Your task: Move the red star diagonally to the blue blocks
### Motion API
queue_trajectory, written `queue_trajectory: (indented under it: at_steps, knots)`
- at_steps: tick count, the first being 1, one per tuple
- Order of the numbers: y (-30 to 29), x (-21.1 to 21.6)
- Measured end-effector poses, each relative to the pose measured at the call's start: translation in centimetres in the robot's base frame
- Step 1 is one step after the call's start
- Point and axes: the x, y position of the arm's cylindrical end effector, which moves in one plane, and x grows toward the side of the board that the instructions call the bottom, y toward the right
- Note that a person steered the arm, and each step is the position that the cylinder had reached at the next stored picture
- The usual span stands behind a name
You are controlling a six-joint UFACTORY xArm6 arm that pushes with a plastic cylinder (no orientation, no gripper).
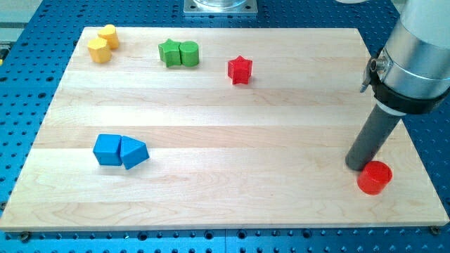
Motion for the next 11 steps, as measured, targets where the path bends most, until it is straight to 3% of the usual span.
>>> queue_trajectory:
  at_steps: [2,3,4,5,8,9,10,11]
  knots:
    - [-0.1,0.3]
    - [-8.1,-1.1]
    - [-16.8,-7.1]
    - [-21.0,-11.1]
    - [-21.3,-18.3]
    - [-17.9,-20.5]
    - [-17.5,-21.6]
    - [-13.3,-18.3]
